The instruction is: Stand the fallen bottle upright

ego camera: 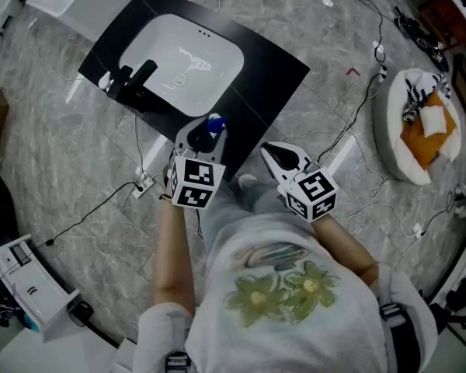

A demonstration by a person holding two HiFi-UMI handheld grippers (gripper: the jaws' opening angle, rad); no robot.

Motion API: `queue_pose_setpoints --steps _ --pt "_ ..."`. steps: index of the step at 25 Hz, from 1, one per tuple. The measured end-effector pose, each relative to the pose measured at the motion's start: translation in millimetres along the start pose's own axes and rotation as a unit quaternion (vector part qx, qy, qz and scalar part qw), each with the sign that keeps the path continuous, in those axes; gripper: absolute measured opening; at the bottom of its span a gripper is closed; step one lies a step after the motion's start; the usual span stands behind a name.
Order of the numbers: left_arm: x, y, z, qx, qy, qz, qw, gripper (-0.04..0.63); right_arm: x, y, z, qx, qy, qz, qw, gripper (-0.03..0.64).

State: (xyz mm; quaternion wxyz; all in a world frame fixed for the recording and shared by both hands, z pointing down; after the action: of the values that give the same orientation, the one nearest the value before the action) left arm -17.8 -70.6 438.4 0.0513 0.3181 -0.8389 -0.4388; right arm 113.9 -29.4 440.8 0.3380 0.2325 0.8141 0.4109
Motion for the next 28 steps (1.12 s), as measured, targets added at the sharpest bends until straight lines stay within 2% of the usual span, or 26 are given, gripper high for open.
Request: queue_pose_setpoints --steps 6,10,15,19,21,25,28 --pt "0 -7 26 -0.041 -0.033 0.033 0.9981 0.163 12 -4 4 -0.008 -0.027 0.003 1.0 0.043" --pt "-5 -9 44 -0.065 -0.06 0.047 0.995 0.123 22 -10 6 -0.019 -0.049 0.009 0.999 0.043" --pt "-17 -10 62 -0.097 -0.085 0.078 0.9885 0.051 29 -14 9 -0.023 -0.043 0.048 0.998 0.043" --pt "-25 -6 70 -0.094 -0.115 0.085 0.9852 0.021 36 -15 13 -0.025 -0.052 0.054 0.997 0.043" --pt "-30 -2 72 -0.089 -0.113 0.098 0.9848 0.018 38 -14 14 -0.027 -0.057 0.054 0.997 0.043" --pt "-48 -2 76 -0.096 -0.075 0.139 0.9828 0.018 43 -11 15 -0.024 -0.067 0.054 0.996 0.041" --pt "-60 -2 79 -0.096 -0.073 0.133 0.9837 0.018 46 -7 14 -0.017 -0.072 0.058 0.996 0.041"
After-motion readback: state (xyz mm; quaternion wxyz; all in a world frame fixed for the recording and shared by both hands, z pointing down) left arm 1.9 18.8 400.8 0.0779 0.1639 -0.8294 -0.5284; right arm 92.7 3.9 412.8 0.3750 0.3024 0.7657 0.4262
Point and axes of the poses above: the fingertips, and each gripper's own axes: z backward along the fingers, x to its left, y out of its underside, the point moved 3 cm from there along z, backward along the fingers, and after that the axes turned 5 degrees about -z, right-handed, at the moved point
